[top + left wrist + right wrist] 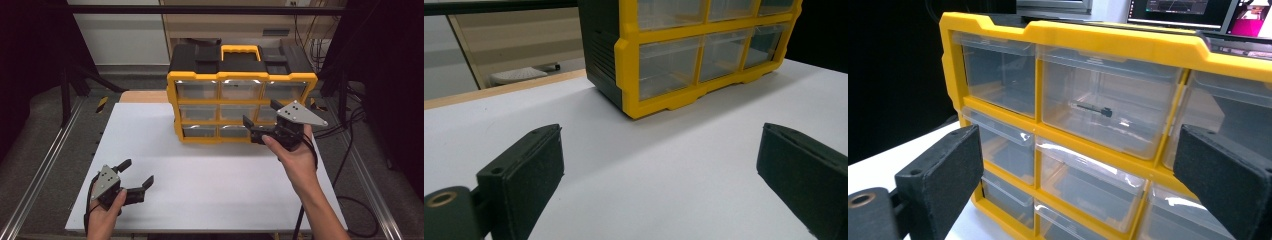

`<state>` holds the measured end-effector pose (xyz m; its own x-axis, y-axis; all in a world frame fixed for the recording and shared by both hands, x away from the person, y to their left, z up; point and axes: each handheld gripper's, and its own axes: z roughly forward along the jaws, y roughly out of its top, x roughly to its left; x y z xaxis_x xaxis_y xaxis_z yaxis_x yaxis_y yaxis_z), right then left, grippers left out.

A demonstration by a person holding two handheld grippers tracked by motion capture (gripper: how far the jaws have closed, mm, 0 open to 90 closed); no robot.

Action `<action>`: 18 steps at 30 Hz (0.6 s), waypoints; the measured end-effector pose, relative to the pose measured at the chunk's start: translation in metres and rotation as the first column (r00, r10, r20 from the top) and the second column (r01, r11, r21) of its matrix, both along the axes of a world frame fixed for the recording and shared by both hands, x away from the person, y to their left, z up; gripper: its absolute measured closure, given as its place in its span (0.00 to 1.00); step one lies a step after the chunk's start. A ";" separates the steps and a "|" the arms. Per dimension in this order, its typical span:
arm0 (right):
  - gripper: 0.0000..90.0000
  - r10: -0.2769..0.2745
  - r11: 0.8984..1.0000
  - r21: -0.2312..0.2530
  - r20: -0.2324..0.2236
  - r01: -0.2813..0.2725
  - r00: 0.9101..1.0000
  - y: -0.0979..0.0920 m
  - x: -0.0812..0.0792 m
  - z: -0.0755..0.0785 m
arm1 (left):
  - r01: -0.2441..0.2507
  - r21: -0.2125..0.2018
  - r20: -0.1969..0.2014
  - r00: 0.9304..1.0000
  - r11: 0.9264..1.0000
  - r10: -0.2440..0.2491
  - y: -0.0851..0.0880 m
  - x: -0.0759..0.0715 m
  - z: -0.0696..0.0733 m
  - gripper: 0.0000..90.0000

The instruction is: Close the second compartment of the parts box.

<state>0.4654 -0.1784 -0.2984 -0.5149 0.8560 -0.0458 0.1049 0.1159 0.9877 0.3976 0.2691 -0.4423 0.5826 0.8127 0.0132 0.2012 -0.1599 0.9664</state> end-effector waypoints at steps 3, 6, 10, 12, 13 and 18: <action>0.06 -0.002 1.000 0.010 0.000 0.002 1.000 -0.005 -0.002 -0.003 | -0.001 0.002 -0.001 1.000 1.000 0.001 0.000 0.000 0.000 0.05; 0.06 -0.002 1.000 0.013 0.004 0.002 1.000 -0.010 -0.004 -0.007 | -0.001 0.001 0.001 1.000 1.000 0.001 0.000 -0.001 0.000 0.05; 0.06 -0.005 1.000 0.008 0.009 0.005 1.000 -0.014 -0.008 -0.010 | -0.004 -0.002 0.001 1.000 1.000 0.004 0.001 0.000 0.000 0.05; 0.06 -0.008 1.000 0.010 0.012 0.008 1.000 -0.016 -0.010 -0.012 | -0.003 -0.002 0.002 1.000 1.000 0.003 0.001 0.000 0.000 0.05; 0.06 -0.008 1.000 0.012 0.014 0.008 1.000 -0.017 -0.011 -0.012 | -0.003 -0.002 0.002 1.000 1.000 0.003 0.001 0.000 0.000 0.05; 0.06 -0.014 1.000 0.006 0.017 0.014 1.000 -0.022 -0.014 -0.018 | -0.002 -0.003 0.002 1.000 1.000 0.002 0.001 -0.001 0.001 0.05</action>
